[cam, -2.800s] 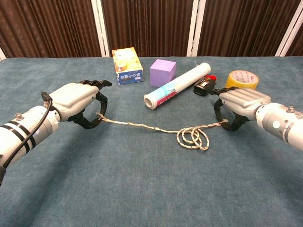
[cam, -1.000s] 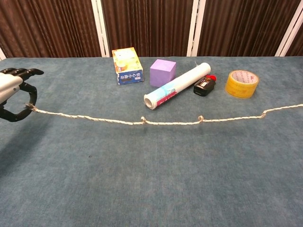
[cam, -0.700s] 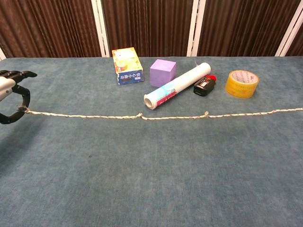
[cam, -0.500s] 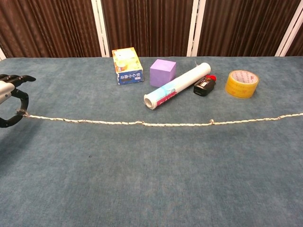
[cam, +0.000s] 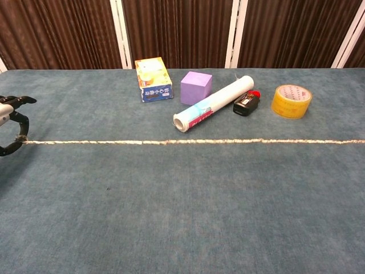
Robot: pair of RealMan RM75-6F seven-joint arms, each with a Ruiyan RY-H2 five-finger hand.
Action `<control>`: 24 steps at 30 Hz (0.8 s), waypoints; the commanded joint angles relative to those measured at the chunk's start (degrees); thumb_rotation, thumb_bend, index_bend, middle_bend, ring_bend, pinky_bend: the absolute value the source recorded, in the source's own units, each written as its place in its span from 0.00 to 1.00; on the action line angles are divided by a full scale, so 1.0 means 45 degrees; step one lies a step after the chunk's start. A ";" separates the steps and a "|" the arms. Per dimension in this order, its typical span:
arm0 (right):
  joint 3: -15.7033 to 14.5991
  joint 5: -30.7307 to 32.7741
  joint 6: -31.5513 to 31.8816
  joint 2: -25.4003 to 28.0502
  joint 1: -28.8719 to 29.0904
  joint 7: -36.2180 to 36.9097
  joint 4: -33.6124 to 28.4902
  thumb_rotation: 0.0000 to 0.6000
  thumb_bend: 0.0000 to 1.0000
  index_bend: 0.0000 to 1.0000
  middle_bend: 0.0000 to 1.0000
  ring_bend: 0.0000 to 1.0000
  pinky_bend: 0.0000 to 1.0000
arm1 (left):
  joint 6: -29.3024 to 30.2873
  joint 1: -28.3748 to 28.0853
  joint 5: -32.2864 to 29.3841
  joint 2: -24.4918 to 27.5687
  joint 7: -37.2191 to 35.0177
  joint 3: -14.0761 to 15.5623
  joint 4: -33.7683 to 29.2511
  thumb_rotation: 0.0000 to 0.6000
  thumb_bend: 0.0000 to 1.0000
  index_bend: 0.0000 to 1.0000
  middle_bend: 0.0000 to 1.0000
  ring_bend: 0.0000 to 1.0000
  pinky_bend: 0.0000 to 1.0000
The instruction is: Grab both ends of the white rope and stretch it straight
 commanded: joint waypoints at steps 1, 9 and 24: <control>-0.0007 -0.0048 -0.0054 -0.0066 -0.0024 0.0018 0.0083 1.00 0.54 0.82 0.20 0.00 0.00 | -0.0186 -0.0035 -0.0075 -0.0093 -0.0155 -0.0056 0.0228 1.00 0.44 0.59 0.03 0.00 0.08; -0.0025 -0.0184 -0.0101 -0.0277 -0.0049 -0.0173 0.0108 1.00 0.54 0.82 0.20 0.00 0.00 | -0.0332 -0.0109 0.0135 -0.0391 -0.0323 0.0012 0.0648 1.00 0.44 0.57 0.03 0.00 0.08; 0.0023 0.1327 -0.1328 0.0108 0.0067 -0.2076 -0.0638 1.00 0.54 0.01 0.01 0.00 0.00 | -0.0919 -0.0126 -0.0163 -0.0367 0.0085 -0.0015 0.0695 1.00 0.44 0.00 0.00 0.00 0.08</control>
